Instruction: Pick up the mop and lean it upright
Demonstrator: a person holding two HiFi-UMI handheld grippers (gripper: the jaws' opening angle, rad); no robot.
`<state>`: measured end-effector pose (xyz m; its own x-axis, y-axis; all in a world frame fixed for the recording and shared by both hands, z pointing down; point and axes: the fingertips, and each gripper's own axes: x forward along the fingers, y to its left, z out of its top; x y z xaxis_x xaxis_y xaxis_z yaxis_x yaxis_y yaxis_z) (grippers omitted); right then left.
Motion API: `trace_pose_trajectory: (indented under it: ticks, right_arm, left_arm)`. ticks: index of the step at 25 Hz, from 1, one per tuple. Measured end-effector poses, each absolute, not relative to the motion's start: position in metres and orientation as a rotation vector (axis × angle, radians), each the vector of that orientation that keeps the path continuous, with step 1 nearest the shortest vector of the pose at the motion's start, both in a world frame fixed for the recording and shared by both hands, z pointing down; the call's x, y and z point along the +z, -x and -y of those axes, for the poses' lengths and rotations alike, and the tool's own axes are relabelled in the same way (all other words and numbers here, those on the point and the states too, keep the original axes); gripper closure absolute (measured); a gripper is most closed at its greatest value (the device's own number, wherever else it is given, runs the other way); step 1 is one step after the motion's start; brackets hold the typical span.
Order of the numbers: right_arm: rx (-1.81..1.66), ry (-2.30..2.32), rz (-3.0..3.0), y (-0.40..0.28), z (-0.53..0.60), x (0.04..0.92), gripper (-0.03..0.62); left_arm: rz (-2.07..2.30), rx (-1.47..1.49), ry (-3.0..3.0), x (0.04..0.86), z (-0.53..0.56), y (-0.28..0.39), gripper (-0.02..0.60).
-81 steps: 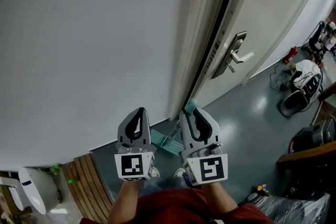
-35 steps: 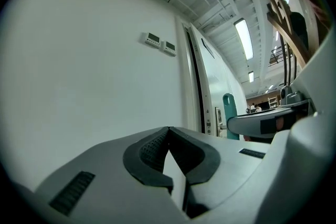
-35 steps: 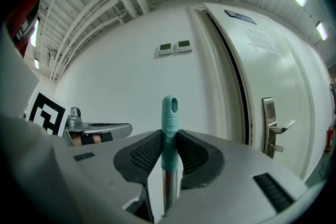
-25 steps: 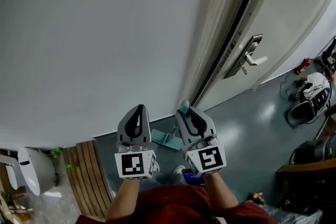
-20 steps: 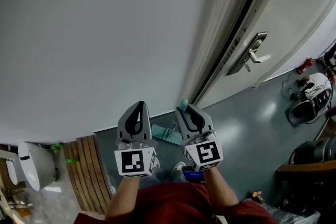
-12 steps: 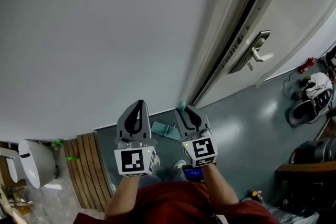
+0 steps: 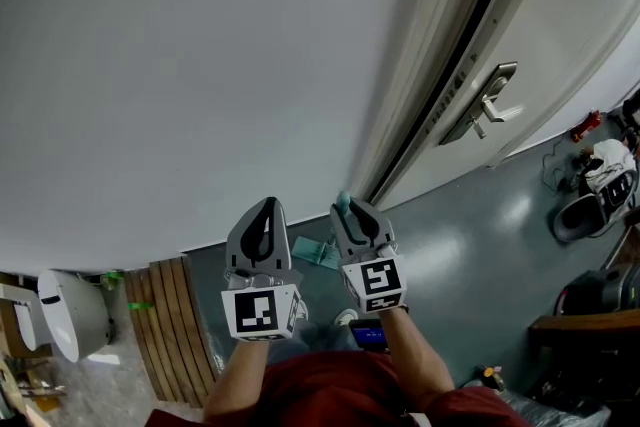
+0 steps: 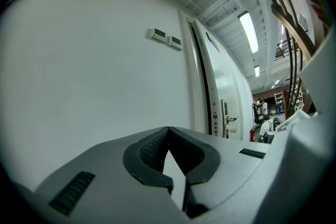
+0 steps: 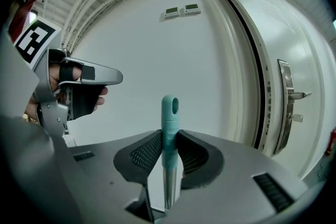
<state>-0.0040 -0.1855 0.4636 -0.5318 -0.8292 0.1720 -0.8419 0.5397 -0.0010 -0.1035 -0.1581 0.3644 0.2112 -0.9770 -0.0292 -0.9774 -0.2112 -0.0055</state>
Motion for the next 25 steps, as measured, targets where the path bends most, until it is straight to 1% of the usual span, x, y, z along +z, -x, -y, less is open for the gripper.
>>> trace_pose_trajectory:
  ticks: [13,25]
  right_arm:
    - [0.116,-1.475,2.604,0.015,0.235,0.467,0.490]
    - [0.102,-1.459,2.597,0.045,0.286,0.473,0.490]
  left_arm:
    - [-1.988,0.025,2.408,0.368,0.158,0.117,0.568]
    - [-2.016,0.022,2.403,0.374,0.170,0.128,0.568]
